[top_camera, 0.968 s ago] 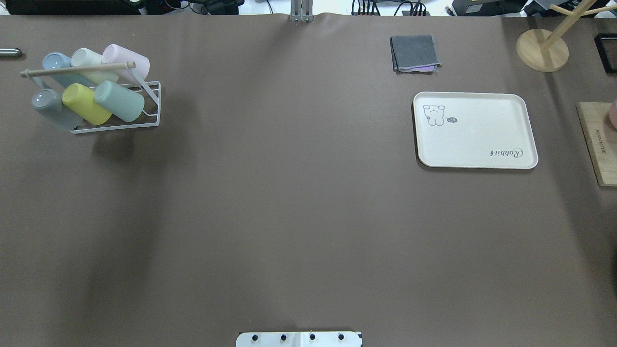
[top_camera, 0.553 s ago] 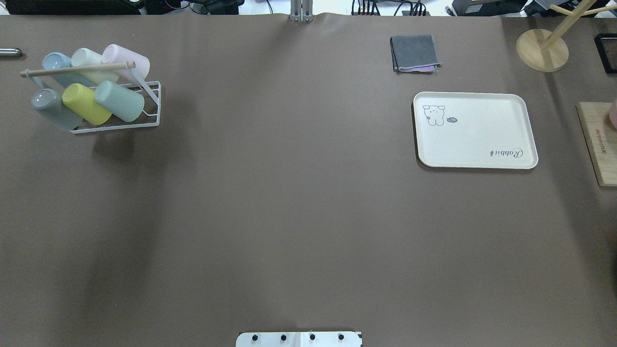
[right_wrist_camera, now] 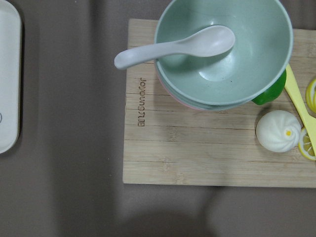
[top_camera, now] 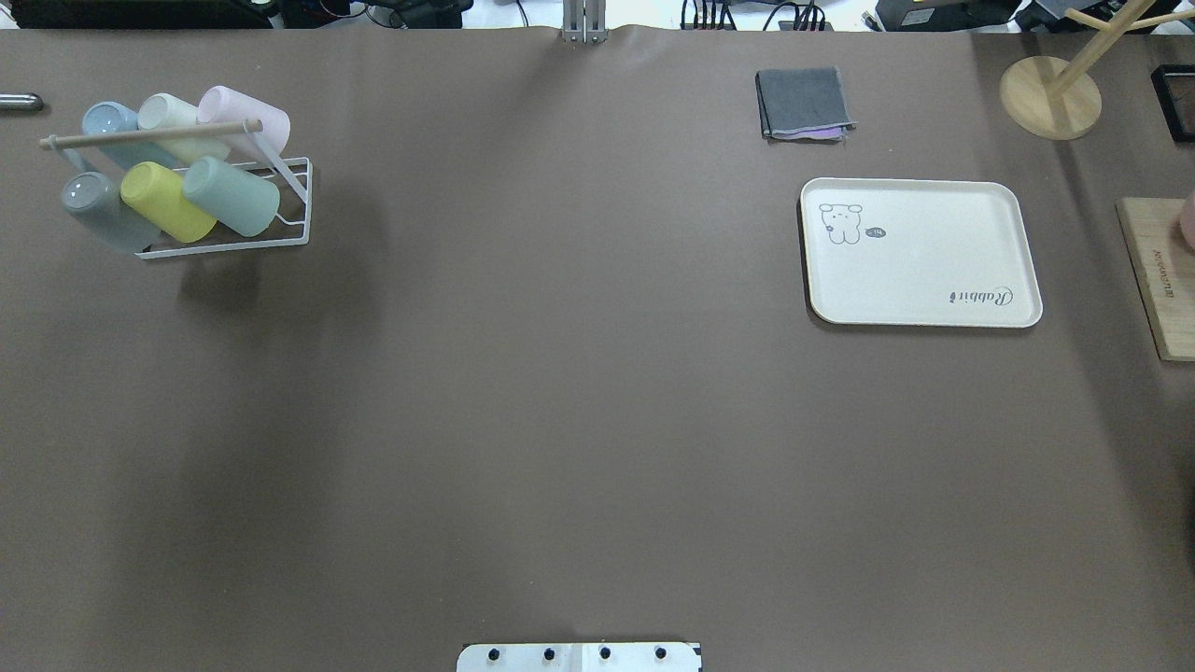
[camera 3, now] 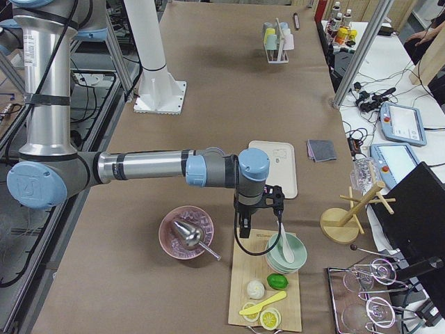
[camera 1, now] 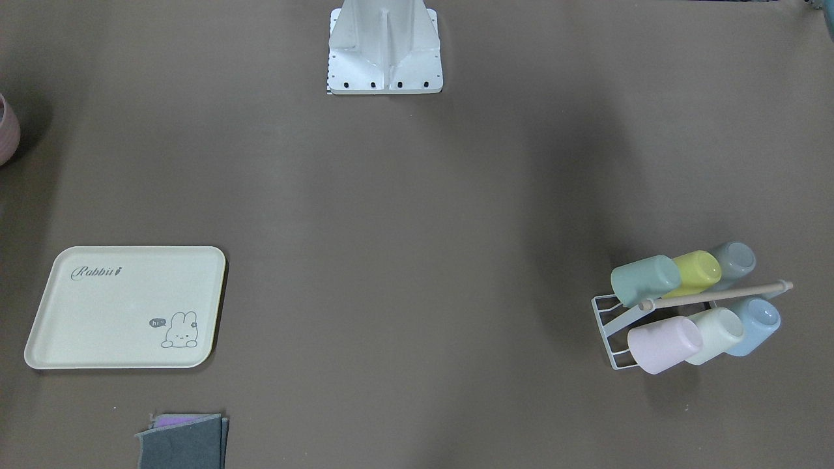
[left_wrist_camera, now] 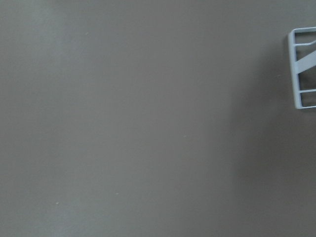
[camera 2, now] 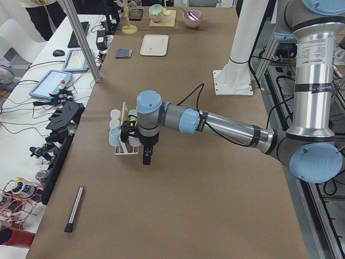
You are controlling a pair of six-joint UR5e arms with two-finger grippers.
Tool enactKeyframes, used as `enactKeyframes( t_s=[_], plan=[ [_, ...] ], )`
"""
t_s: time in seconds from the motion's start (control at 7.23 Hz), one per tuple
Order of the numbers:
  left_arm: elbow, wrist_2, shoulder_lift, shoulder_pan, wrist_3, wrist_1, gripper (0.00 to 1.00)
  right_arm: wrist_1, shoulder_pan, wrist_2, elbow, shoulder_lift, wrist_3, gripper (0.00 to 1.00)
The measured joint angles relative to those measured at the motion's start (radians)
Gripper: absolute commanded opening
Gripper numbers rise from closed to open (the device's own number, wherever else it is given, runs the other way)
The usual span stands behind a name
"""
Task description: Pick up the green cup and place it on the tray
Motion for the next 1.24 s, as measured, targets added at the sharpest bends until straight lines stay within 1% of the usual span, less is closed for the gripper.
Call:
enactKeyframes(
  t_s=[0.14,0.28,0.41,0.55,0.69,0.83,0.97,1.11,1.24],
  plan=[
    [-0.041,0.009,-0.025,0.056,-0.033,0.001,0.98,0.035,-0.006,0.014,-0.001,0.001,0.01,0.95],
    [-0.089,0.045,-0.05,0.122,-0.044,0.004,0.98,0.07,-0.021,0.034,0.001,0.002,0.03,0.95],
    [-0.135,0.124,-0.068,0.2,-0.033,0.006,0.98,0.103,-0.042,0.056,0.006,0.009,0.065,0.95],
    [-0.168,0.226,-0.088,0.282,-0.002,0.008,0.98,0.142,-0.068,0.069,0.009,0.027,0.122,0.95],
    [-0.185,0.309,-0.117,0.35,0.04,0.016,0.98,0.174,-0.102,0.072,0.007,0.057,0.183,0.95],
    [-0.193,0.375,-0.169,0.406,0.098,0.052,0.98,0.189,-0.146,0.063,0.0,0.093,0.24,0.95],
    [-0.2,0.451,-0.245,0.457,0.171,0.131,0.98,0.202,-0.188,0.038,-0.019,0.127,0.285,0.94],
    [-0.214,0.557,-0.333,0.526,0.238,0.243,0.98,0.258,-0.221,0.007,-0.072,0.159,0.314,0.94],
    [-0.227,0.688,-0.404,0.61,0.287,0.35,0.98,0.372,-0.244,-0.01,-0.165,0.185,0.343,0.94]
  ],
)
